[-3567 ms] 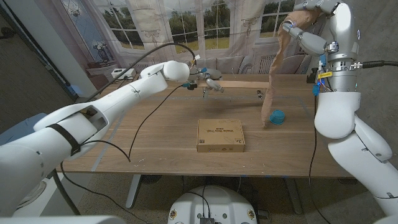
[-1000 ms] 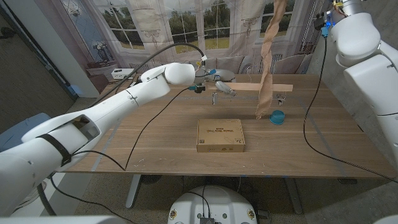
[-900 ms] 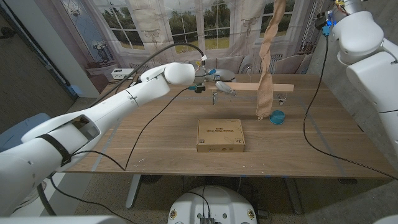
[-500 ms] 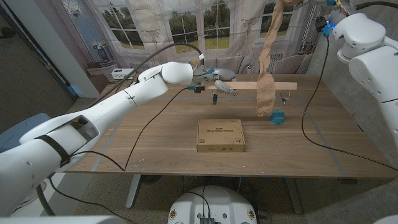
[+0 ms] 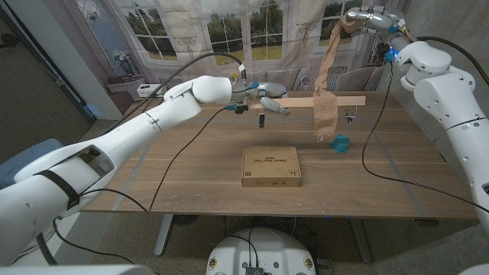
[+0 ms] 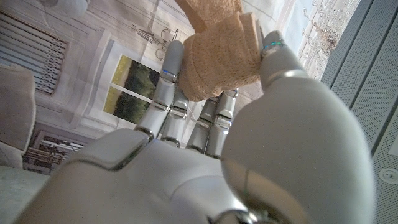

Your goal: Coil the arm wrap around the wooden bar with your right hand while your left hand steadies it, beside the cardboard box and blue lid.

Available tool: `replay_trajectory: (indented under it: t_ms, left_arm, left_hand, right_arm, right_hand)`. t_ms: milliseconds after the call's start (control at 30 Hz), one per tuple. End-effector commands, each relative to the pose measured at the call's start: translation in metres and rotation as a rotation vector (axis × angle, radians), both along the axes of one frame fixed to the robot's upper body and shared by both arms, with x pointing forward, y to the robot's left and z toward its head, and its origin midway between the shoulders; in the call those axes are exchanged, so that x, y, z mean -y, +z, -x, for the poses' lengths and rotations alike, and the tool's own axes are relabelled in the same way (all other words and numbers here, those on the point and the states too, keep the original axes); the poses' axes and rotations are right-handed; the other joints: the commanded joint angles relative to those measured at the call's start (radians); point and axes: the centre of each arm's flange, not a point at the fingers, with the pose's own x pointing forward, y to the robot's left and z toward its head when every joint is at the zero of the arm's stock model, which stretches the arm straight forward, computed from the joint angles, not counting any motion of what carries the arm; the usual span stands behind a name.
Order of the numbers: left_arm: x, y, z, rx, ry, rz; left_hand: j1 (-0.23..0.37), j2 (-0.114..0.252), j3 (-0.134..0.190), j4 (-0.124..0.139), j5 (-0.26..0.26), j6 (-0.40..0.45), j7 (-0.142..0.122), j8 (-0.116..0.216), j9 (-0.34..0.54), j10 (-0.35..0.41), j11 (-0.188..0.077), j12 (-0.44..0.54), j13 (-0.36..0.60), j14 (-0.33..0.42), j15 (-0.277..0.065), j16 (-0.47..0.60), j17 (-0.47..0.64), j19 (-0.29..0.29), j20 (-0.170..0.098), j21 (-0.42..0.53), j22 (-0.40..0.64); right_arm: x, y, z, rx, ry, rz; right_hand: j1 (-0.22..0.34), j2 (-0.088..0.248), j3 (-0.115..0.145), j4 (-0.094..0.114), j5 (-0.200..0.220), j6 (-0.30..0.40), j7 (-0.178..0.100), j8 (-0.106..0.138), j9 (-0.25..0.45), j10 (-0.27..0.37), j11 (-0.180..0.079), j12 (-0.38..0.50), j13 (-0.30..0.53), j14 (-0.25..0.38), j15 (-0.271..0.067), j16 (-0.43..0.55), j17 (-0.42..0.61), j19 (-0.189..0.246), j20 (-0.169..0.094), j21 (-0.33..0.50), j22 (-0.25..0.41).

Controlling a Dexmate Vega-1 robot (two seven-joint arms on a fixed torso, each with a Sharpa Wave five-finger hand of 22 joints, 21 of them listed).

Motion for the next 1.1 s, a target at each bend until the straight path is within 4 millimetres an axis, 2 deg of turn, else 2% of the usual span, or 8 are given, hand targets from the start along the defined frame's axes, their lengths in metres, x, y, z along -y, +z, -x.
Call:
replay_trajectory:
  t_ms: [33,433,1100]
  left_arm:
    - [-0.011,0.004,0.006,0.004,0.014,0.033]
    - [-0.015,0.007,0.008,0.008,0.025,0.050]
    - [-0.025,0.012,0.008,0.017,0.038,0.091]
  left_hand:
    - [0.012,0.005,0.004,-0.006,0.002,-0.013,0.013,0.007,0.000,0.007,-0.009,0.007,0.004,-0.001,0.001,0.003,0.004,-0.005,-0.025,0.004,0.010]
    - [0.010,0.006,0.003,-0.004,0.003,-0.018,0.015,0.014,0.002,0.005,-0.009,0.007,0.004,-0.002,0.000,0.007,0.011,-0.002,-0.026,-0.003,0.000]
    - [0.009,0.007,0.004,-0.003,0.004,-0.017,0.016,0.016,-0.009,0.004,-0.006,0.007,0.004,-0.003,0.002,-0.001,0.000,-0.002,-0.026,-0.003,0.000]
  right_arm:
    - [0.003,-0.069,-0.070,-0.079,0.152,-0.137]
    - [-0.008,-0.127,-0.116,-0.156,0.243,-0.203]
    - [-0.009,-0.192,-0.146,-0.247,0.268,-0.278]
  right_hand:
    - [0.353,0.343,0.009,0.000,0.003,0.001,0.007,-0.002,0.003,0.177,0.102,0.005,0.007,0.463,-0.319,-0.003,0.006,-0.024,-0.154,0.009,-0.002]
    - [0.354,0.344,0.011,0.001,0.003,0.003,0.008,-0.006,0.006,0.177,0.103,0.005,0.011,0.466,-0.319,-0.013,0.010,-0.028,-0.152,0.022,-0.016]
    - [0.357,0.342,0.013,0.000,0.004,0.005,0.010,-0.011,0.014,0.179,0.106,0.002,0.014,0.472,-0.319,-0.027,0.017,-0.036,-0.152,0.042,-0.035]
